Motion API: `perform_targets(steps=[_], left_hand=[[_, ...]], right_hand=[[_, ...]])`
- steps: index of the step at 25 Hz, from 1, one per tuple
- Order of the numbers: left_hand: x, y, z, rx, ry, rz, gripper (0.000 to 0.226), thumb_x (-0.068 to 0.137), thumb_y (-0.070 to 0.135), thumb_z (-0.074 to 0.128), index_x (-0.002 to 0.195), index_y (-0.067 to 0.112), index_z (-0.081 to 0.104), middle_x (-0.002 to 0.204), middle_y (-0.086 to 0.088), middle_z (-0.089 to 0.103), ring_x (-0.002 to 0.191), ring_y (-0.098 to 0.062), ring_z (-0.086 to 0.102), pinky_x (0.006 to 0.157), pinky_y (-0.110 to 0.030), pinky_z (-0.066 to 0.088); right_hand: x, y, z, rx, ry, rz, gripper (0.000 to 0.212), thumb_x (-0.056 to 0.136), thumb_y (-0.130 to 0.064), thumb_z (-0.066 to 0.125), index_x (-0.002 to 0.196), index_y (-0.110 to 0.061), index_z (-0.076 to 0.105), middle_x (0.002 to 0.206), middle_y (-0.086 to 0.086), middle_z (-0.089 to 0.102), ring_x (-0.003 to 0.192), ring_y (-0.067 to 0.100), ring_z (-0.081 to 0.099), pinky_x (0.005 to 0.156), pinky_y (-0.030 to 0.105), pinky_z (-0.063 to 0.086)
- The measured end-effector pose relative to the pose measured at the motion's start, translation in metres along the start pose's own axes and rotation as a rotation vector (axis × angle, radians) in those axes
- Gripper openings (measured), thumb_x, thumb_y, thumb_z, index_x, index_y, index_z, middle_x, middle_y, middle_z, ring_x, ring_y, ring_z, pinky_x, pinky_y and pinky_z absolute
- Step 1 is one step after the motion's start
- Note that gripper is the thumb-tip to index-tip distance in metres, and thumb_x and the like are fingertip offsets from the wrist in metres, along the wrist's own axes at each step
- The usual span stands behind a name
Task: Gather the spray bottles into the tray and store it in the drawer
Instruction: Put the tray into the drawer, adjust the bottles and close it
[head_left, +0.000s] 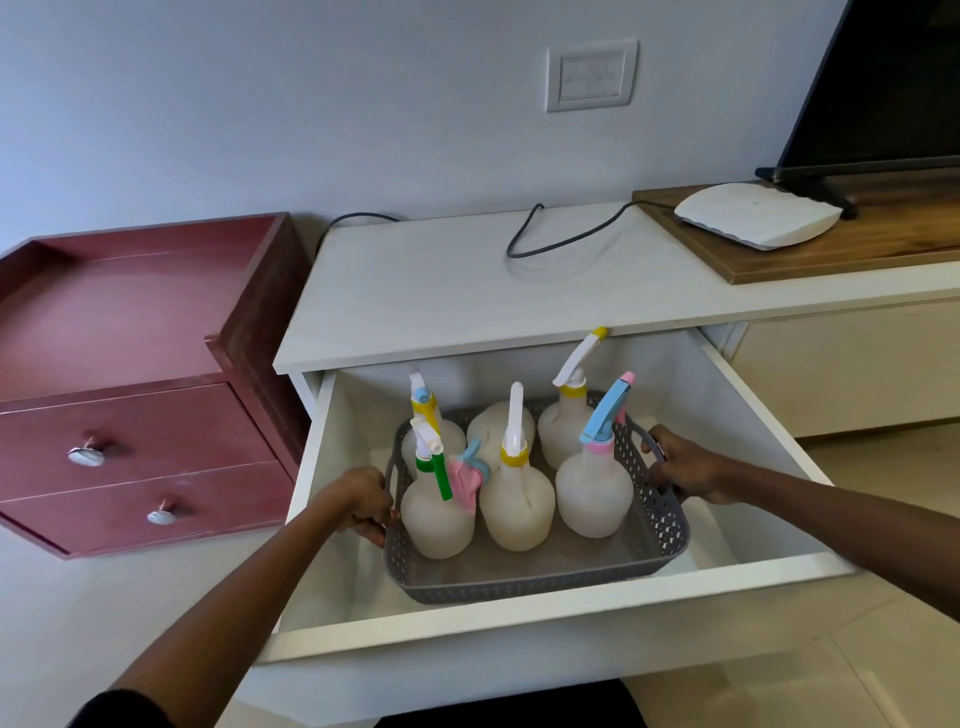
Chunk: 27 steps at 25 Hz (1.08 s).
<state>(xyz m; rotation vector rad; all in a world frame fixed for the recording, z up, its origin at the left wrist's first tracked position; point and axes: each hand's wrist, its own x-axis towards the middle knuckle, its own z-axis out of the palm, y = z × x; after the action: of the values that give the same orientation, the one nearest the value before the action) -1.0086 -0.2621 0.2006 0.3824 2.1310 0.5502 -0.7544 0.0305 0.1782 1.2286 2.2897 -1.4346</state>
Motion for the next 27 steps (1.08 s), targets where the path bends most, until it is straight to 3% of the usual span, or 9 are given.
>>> perform_targets(steps=[6,10,12,18,21,27], left_hand=[[0.008,0.001,0.003,0.042,-0.014,-0.015,0.034,0.084,-0.011,0.055,0.117,-0.014,0.050,0.102,-0.024,0.058,0.069,-0.028,0.063,0.058,-0.034,0.057],[0.014,-0.002,0.005,0.069,-0.016,-0.030,0.033,0.085,-0.008,0.056,0.118,-0.012,0.051,0.116,-0.027,0.061,0.096,-0.036,0.067,0.078,-0.039,0.058],[0.017,-0.003,0.005,0.069,-0.021,-0.044,0.034,0.086,-0.007,0.056,0.119,-0.011,0.051,0.117,-0.027,0.061,0.101,-0.035,0.067,0.084,-0.039,0.056],[0.021,-0.006,0.012,0.095,-0.017,-0.054,0.032,0.087,-0.003,0.056,0.118,-0.011,0.053,0.116,-0.026,0.063,0.100,-0.034,0.068,0.078,-0.037,0.059],[0.024,-0.008,0.014,0.067,0.002,-0.051,0.032,0.088,-0.003,0.053,0.119,-0.010,0.051,0.116,-0.026,0.062,0.099,-0.035,0.067,0.086,-0.041,0.056],[0.027,-0.010,0.019,0.068,0.011,-0.067,0.034,0.088,-0.002,0.054,0.122,-0.007,0.049,0.119,-0.024,0.061,0.101,-0.033,0.067,0.088,-0.040,0.055]], right_hand=[[0.002,0.010,0.010,-0.013,-0.041,0.035,0.036,0.087,-0.001,0.055,0.112,-0.010,0.030,0.099,0.008,0.048,0.079,0.022,0.059,0.056,0.028,0.056],[0.005,0.013,0.012,-0.009,-0.032,0.037,0.038,0.088,-0.002,0.055,0.114,-0.009,0.029,0.099,0.011,0.049,0.077,0.022,0.060,0.053,0.027,0.055],[0.006,0.013,0.014,-0.010,-0.035,0.037,0.038,0.088,-0.003,0.055,0.114,-0.009,0.029,0.099,0.011,0.049,0.078,0.022,0.059,0.053,0.026,0.054],[0.009,0.016,0.017,-0.031,-0.041,0.046,0.035,0.089,-0.003,0.054,0.112,-0.012,0.029,0.105,0.010,0.047,0.085,0.022,0.059,0.056,0.026,0.056],[0.011,0.018,0.018,-0.028,-0.038,0.041,0.036,0.089,-0.003,0.053,0.113,-0.012,0.028,0.106,0.011,0.048,0.087,0.024,0.060,0.057,0.025,0.057],[0.013,0.021,0.020,-0.031,-0.051,0.048,0.034,0.089,-0.001,0.052,0.111,-0.011,0.028,0.104,0.011,0.049,0.085,0.023,0.060,0.054,0.024,0.057]])
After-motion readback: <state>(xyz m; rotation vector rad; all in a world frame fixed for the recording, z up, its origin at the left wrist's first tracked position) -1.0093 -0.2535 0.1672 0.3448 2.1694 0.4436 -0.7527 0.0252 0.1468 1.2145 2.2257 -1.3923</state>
